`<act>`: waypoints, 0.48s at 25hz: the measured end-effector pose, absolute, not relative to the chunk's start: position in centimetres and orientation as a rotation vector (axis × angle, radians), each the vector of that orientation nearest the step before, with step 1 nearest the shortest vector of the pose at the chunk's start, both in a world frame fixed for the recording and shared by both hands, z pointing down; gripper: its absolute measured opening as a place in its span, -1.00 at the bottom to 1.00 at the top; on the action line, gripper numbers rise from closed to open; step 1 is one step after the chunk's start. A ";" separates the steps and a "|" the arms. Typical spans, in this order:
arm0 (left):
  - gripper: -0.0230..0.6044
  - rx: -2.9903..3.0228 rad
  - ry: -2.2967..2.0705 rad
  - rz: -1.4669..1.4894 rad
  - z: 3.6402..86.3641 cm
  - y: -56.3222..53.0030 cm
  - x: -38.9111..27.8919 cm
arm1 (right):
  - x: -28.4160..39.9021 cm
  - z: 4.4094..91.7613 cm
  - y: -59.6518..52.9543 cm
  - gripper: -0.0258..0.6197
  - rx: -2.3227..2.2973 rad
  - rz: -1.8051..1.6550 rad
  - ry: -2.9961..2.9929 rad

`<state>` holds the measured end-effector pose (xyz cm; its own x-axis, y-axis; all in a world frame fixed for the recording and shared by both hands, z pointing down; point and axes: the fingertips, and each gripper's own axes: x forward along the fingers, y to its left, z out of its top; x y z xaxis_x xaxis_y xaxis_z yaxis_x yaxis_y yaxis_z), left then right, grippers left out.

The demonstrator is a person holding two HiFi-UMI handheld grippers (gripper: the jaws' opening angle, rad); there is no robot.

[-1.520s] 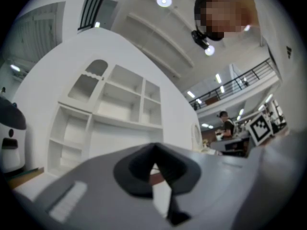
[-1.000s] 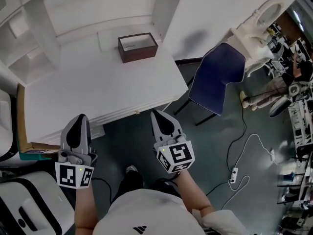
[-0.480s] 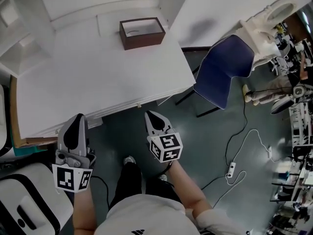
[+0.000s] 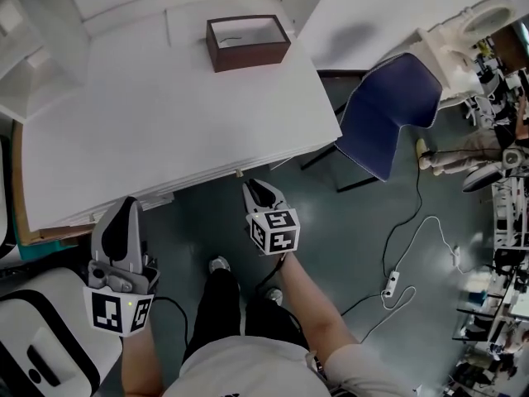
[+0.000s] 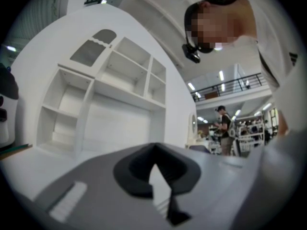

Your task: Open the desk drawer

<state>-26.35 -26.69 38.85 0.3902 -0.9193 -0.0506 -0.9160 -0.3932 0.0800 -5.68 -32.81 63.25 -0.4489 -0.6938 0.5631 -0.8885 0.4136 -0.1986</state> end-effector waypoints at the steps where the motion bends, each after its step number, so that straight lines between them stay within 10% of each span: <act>1: -0.91 2.582 -1.712 -0.131 39.0 -26.7 -26.5 | -5.7 63.9 -33.0 -0.73 1.348 0.678 -2.271; 12: -0.91 2.530 -1.750 -0.110 40.2 -26.3 -28.1 | -6.8 68.3 -35.2 -0.49 1.297 0.680 -2.214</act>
